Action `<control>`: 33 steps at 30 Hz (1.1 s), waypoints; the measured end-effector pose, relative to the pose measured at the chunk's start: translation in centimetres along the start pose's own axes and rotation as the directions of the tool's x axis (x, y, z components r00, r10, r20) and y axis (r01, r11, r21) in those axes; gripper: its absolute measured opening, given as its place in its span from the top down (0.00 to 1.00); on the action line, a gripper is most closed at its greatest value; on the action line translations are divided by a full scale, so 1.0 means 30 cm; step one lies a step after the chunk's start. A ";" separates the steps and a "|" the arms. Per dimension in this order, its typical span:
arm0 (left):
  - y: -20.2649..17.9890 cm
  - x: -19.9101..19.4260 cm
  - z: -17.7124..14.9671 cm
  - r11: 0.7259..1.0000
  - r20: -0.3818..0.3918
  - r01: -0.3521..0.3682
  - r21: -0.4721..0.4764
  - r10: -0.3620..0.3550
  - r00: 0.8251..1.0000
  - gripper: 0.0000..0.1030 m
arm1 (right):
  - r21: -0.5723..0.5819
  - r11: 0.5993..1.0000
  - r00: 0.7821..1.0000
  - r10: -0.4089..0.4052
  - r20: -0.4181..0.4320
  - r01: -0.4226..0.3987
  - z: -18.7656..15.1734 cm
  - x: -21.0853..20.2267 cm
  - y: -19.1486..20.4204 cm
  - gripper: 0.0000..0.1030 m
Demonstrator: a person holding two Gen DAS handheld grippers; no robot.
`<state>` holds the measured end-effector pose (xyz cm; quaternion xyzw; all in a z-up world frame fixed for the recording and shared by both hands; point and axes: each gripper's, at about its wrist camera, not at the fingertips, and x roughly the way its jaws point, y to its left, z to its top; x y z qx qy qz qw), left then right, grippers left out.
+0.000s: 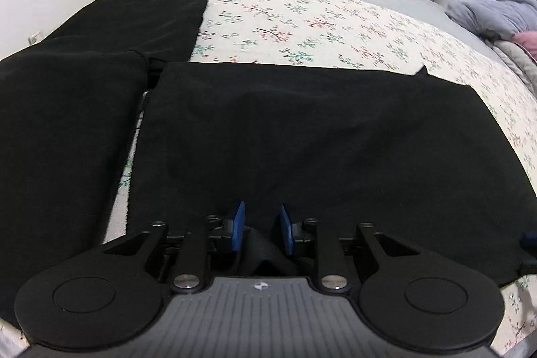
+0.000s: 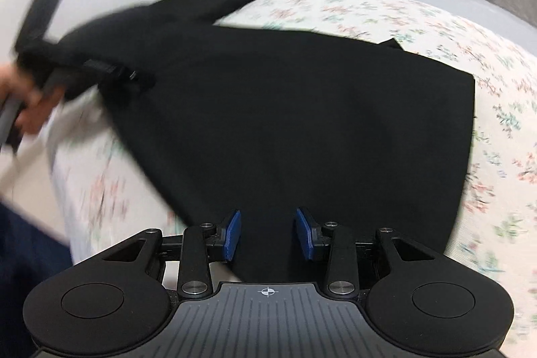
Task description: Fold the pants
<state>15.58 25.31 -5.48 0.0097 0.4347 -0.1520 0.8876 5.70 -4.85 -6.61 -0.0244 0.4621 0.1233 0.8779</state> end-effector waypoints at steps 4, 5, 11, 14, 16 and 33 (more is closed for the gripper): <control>-0.013 -0.002 0.000 1.000 0.001 -0.015 0.008 0.015 1.000 0.60 | 0.031 0.999 1.000 0.013 -0.023 -0.012 -0.081 -0.079 -0.059 0.65; -0.023 -0.007 0.004 1.000 0.003 -0.021 0.014 0.021 1.000 0.60 | 0.046 0.999 0.999 0.024 -0.029 -0.022 -0.093 -0.067 -0.073 0.67; -0.123 -0.147 0.023 0.991 0.133 0.071 0.111 -0.085 0.988 0.56 | 0.018 0.999 0.999 0.040 -0.023 -0.039 -0.112 -0.133 -0.061 0.67; -0.177 -0.099 0.003 0.990 0.072 0.055 0.130 -0.064 0.995 0.56 | 0.067 0.997 0.999 0.045 0.003 -0.045 -0.135 -0.135 -0.093 0.71; -0.196 -0.056 -0.021 0.990 0.027 0.016 0.140 -0.020 0.999 0.56 | 0.106 0.993 0.999 0.048 0.018 -0.050 -0.167 -0.108 -0.111 0.71; -0.214 -0.050 -0.048 0.989 -0.009 -0.117 0.087 0.119 0.993 0.54 | 0.145 0.980 0.988 0.119 0.098 -0.133 -0.199 -0.191 -0.148 0.65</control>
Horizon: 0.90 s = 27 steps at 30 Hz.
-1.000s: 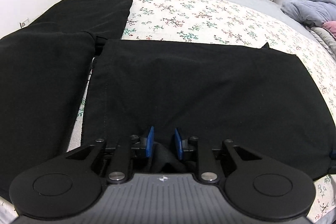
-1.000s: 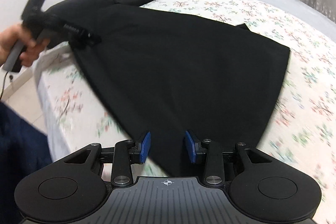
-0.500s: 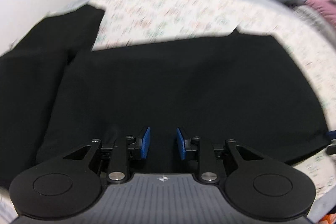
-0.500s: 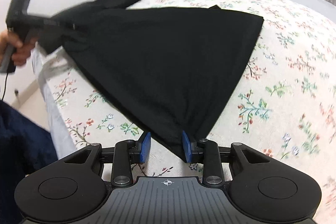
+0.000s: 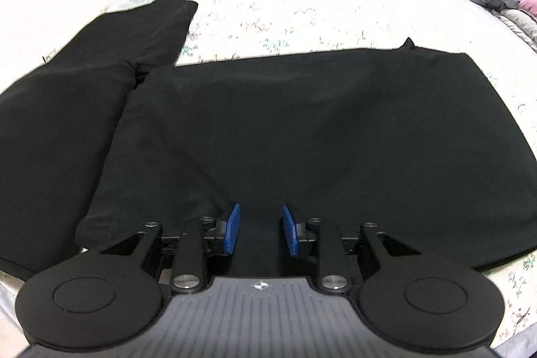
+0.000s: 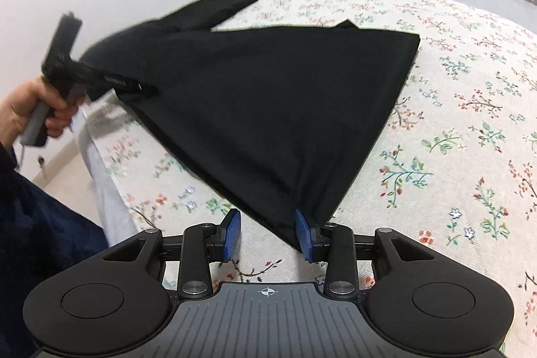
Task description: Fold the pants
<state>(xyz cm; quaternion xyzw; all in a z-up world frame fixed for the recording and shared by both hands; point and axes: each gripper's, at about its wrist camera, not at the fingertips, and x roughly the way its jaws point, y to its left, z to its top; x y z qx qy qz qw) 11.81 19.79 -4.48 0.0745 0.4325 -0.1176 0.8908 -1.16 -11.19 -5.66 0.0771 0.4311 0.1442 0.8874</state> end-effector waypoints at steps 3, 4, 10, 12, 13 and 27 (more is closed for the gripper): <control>-0.011 -0.030 0.020 1.000 0.025 0.009 -0.007 -0.009 1.000 0.54 | 0.024 1.000 0.999 0.010 0.031 -0.011 0.013 -0.033 -0.025 0.57; -0.022 -0.040 0.028 1.000 0.036 0.013 -0.005 -0.013 0.999 0.53 | 0.034 0.999 0.999 0.000 0.036 -0.002 0.016 -0.038 -0.036 0.57; -0.132 -0.041 0.090 0.998 0.064 0.042 0.035 -0.044 0.997 0.51 | 0.144 0.989 0.998 -0.045 0.049 0.038 0.025 -0.024 -0.109 0.57; -0.188 -0.028 0.114 0.997 0.063 0.062 0.049 -0.065 0.996 0.51 | 0.192 0.980 0.998 -0.053 0.029 0.046 0.022 0.005 -0.133 0.57; -0.221 -0.021 0.125 0.995 0.062 0.077 0.062 -0.081 0.995 0.51 | 0.215 0.976 0.999 -0.049 0.022 0.043 0.020 0.019 -0.143 0.57; -0.816 0.169 0.319 0.920 -0.005 0.366 0.143 -0.369 0.929 0.51 | 0.343 0.939 0.996 -0.016 0.085 -0.014 -0.003 0.040 -0.185 0.56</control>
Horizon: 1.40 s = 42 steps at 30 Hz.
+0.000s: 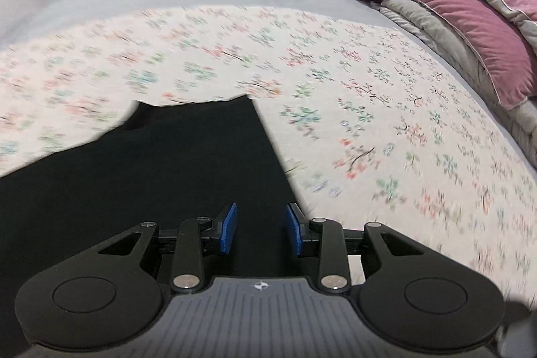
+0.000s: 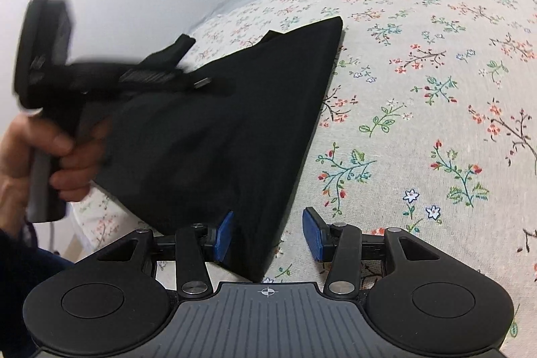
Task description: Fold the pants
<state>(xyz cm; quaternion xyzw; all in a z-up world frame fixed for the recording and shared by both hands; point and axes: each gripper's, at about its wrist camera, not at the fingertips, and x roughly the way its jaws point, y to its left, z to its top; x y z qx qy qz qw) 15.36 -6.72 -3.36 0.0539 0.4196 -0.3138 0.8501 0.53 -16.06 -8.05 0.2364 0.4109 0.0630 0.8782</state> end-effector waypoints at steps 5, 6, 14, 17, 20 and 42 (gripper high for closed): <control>-0.058 0.137 0.077 0.999 -0.007 -0.026 -0.023 0.026 1.000 0.51 | 0.039 0.999 1.000 0.028 0.005 -0.028 0.007 0.009 -0.015 0.57; -0.062 0.159 0.096 0.999 -0.007 -0.033 -0.027 0.033 0.999 0.51 | 0.055 0.998 0.999 0.039 0.003 -0.039 0.008 0.012 -0.019 0.57; -0.060 0.290 0.214 0.998 0.022 -0.065 -0.006 0.065 0.998 0.51 | 0.153 0.983 0.995 0.103 -0.008 -0.101 0.037 0.046 -0.071 0.59; -0.035 0.298 0.240 0.998 0.021 -0.046 -0.043 0.047 0.999 0.51 | 0.171 0.980 0.994 0.108 -0.008 -0.105 0.048 0.058 -0.077 0.59; 0.002 0.273 0.235 0.993 0.027 0.004 -0.115 -0.001 1.000 0.48 | 0.163 0.981 0.994 0.108 -0.008 -0.106 0.047 0.061 -0.077 0.59; -0.217 0.187 0.079 0.922 -0.044 -0.277 0.269 0.299 0.953 0.32 | 0.376 0.911 0.985 0.174 0.016 -0.168 -0.123 0.044 -0.101 0.92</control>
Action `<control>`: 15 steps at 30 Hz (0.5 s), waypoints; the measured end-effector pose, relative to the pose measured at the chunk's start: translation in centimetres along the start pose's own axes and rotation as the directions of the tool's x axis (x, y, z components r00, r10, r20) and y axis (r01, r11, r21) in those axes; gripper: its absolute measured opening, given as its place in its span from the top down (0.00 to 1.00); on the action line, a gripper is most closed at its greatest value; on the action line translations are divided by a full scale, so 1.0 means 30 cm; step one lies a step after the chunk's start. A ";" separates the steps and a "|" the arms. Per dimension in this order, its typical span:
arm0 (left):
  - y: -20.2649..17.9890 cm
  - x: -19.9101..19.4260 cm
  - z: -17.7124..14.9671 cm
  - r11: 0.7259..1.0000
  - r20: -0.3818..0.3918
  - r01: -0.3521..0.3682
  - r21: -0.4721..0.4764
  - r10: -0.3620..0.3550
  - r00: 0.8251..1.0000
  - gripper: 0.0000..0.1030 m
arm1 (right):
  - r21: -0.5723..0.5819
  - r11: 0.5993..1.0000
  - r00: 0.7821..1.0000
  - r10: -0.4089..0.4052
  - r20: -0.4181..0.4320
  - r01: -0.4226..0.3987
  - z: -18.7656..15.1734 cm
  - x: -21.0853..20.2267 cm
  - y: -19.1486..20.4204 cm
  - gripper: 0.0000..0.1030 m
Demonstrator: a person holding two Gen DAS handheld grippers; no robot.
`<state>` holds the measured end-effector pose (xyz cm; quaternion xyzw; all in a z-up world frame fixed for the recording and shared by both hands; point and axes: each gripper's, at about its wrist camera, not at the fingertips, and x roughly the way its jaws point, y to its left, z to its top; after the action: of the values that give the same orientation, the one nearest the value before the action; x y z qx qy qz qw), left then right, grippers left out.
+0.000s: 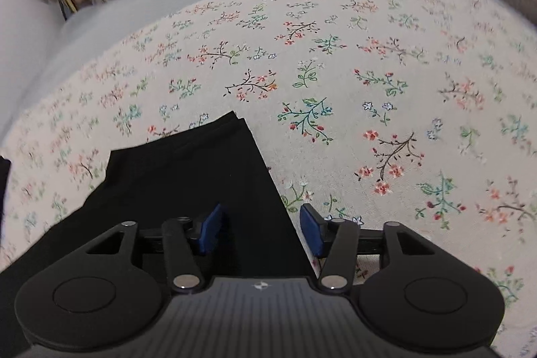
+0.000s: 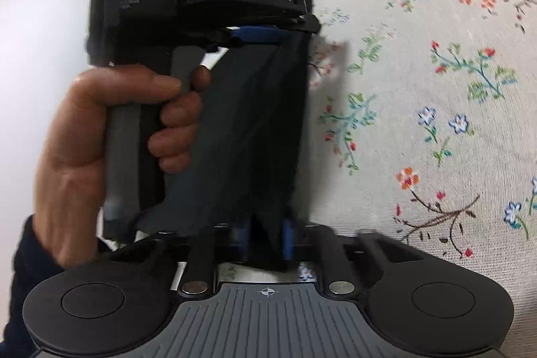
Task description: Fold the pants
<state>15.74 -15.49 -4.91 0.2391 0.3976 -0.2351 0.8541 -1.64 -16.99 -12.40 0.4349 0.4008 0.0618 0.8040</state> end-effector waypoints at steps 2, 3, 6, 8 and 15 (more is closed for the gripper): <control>-0.009 0.010 0.005 0.999 -0.001 -0.031 0.009 0.031 1.000 0.31 | 0.001 1.000 1.000 -0.008 0.004 0.008 -0.016 0.010 0.016 0.94; -0.015 0.013 0.007 0.998 0.001 -0.054 0.021 0.054 0.999 0.32 | -0.007 1.000 1.000 -0.016 0.006 0.016 -0.021 0.009 0.023 0.94; -0.037 0.023 0.016 0.994 -0.010 -0.098 0.056 0.099 0.995 0.70 | -0.040 0.998 0.999 -0.042 0.014 0.043 -0.037 0.008 0.045 0.97; -0.035 0.024 0.027 0.994 -0.017 -0.101 0.032 0.102 0.995 0.82 | -0.066 0.996 0.998 -0.060 0.018 0.061 -0.035 0.040 0.088 0.97; -0.029 -0.089 0.092 0.986 0.047 -0.069 -0.151 0.077 0.996 0.84 | -0.075 0.997 0.999 -0.019 0.032 0.021 0.007 -0.078 0.104 0.97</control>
<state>15.25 -17.24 -1.41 0.1826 0.3824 -0.1794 0.8878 -2.28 -16.25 -8.61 0.4013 0.3900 0.0618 0.8265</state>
